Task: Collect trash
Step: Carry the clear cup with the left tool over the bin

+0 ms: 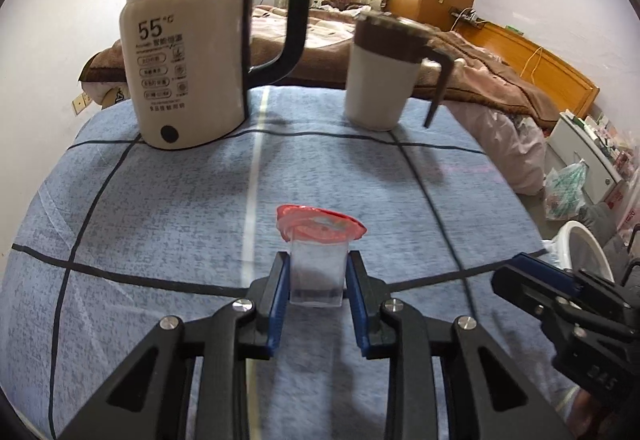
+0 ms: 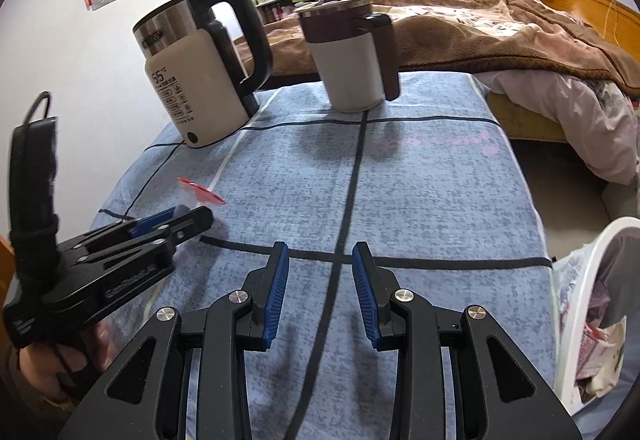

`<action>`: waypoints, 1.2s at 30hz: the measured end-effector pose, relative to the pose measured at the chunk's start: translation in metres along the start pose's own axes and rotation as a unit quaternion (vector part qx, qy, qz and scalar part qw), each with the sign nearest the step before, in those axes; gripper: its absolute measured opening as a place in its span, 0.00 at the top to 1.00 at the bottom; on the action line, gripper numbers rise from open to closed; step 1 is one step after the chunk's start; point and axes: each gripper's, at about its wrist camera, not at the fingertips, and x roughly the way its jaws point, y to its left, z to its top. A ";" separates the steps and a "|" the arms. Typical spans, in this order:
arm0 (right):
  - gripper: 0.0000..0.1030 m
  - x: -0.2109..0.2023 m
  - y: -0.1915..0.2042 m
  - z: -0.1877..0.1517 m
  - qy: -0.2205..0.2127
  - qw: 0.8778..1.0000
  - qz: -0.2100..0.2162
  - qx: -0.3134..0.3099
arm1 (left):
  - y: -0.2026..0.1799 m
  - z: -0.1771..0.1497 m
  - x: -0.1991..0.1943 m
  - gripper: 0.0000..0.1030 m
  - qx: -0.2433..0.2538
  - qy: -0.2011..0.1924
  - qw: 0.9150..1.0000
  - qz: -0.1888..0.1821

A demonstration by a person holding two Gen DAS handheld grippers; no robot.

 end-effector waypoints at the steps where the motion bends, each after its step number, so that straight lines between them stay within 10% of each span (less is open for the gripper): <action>1: 0.67 -0.003 -0.002 0.000 -0.002 1.000 0.000 0.002 | -0.003 0.000 -0.003 0.71 0.001 -0.001 1.000 -0.003; 36: 0.67 -0.158 -0.159 -0.060 -0.080 0.985 -0.098 0.116 | -0.215 -0.028 -0.045 0.71 0.098 -0.015 0.988 -0.117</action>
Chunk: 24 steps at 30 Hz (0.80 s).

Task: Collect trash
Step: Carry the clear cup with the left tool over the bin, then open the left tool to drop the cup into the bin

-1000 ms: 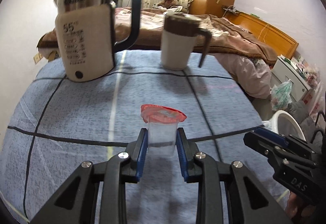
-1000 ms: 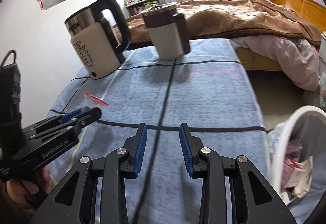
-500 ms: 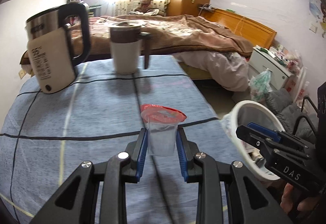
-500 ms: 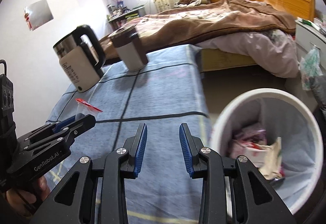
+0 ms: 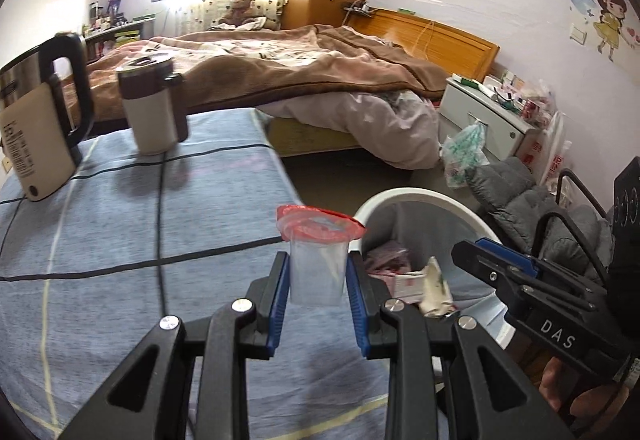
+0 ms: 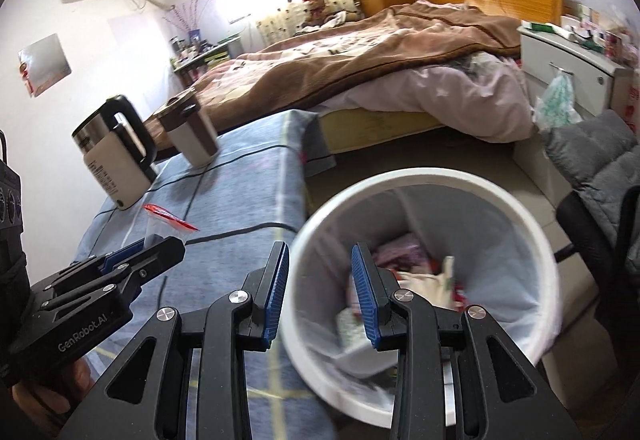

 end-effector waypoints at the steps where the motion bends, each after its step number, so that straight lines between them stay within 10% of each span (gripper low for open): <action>1: 0.67 -0.002 -0.004 0.000 -0.001 1.000 -0.004 0.002 | -0.006 0.000 0.002 0.71 0.003 0.000 1.000 -0.003; 24: 0.67 -0.030 -0.097 -0.015 -0.005 0.997 -0.063 0.048 | -0.108 -0.013 0.055 0.71 0.052 0.052 0.996 -0.044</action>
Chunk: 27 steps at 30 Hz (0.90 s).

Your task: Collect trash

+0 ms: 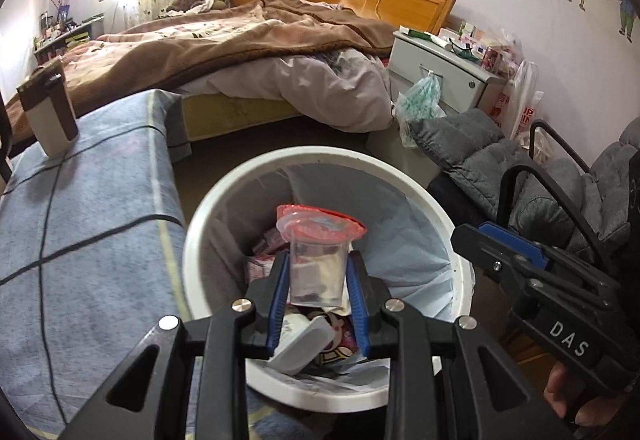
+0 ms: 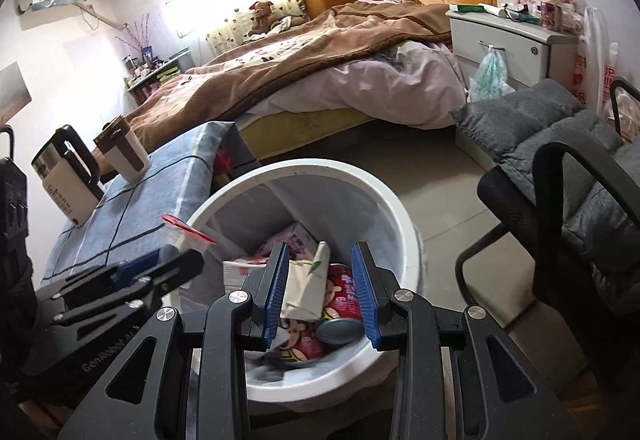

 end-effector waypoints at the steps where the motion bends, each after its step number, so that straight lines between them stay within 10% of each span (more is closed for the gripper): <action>1: 0.67 0.000 -0.002 -0.001 0.001 1.000 -0.002 0.001 | -0.001 -0.001 0.002 0.71 -0.002 0.001 1.000 0.000; 6: 0.67 0.003 -0.007 -0.003 0.004 1.000 -0.005 0.003 | -0.006 -0.003 0.008 0.47 -0.005 0.009 1.000 0.010; 27: 0.67 -0.020 0.021 -0.030 -0.019 0.999 -0.005 -0.036 | 0.008 -0.035 -0.049 0.43 -0.024 -0.060 0.997 0.045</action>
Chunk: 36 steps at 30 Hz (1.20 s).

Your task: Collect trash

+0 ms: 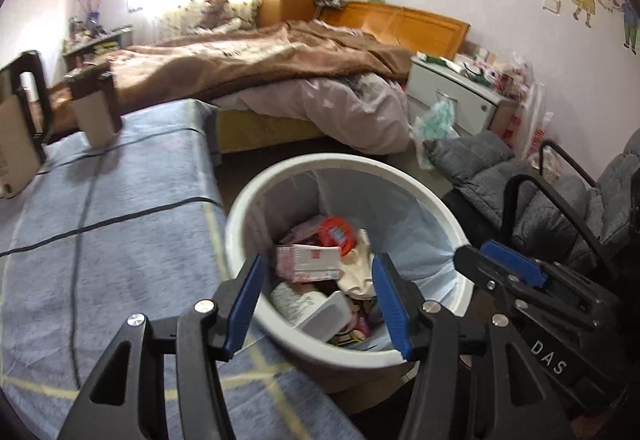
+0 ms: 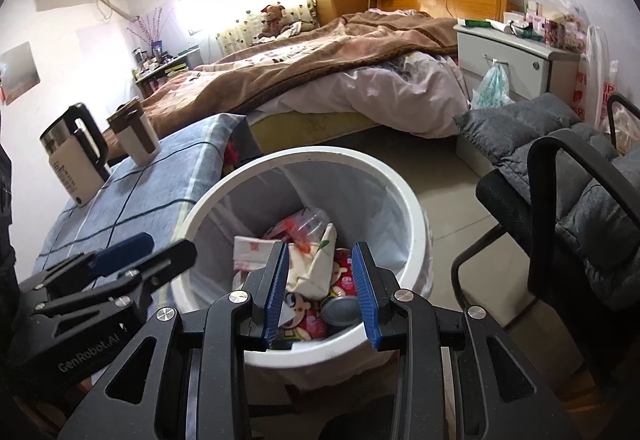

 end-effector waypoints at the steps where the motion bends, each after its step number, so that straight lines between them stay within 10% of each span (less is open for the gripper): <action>1: 0.67 -0.003 0.003 -0.002 -0.002 1.000 -0.001 -0.003 | 0.002 -0.003 -0.006 0.43 0.000 -0.009 1.000 0.005; 36: 0.67 -0.062 0.037 -0.046 -0.068 0.997 -0.013 -0.039 | -0.003 -0.045 -0.076 0.41 0.013 -0.079 0.994 0.078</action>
